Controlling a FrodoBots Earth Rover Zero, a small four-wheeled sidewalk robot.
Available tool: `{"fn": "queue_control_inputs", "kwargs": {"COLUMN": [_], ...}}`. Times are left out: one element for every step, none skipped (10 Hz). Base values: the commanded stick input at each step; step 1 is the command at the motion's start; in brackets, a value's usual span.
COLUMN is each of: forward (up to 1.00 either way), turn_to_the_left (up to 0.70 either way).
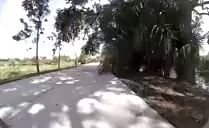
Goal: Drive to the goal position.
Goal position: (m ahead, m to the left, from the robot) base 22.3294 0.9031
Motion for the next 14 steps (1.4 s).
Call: {"fn": "queue_control_inputs", "kwargs": {"forward": [0.85, 0.85, 0.85, 0.85, 0.85, 0.85, 0.85, 0.85, 0.85, 0.85, 0.85, 0.85, 0.85, 0.85], "turn_to_the_left": [0.0, 0.0, 0.0, 0.0, 0.0, 0.0, 0.0, 0.0, 0.0, 0.0, 0.0, 0.0, 0.34, 0.34]}}
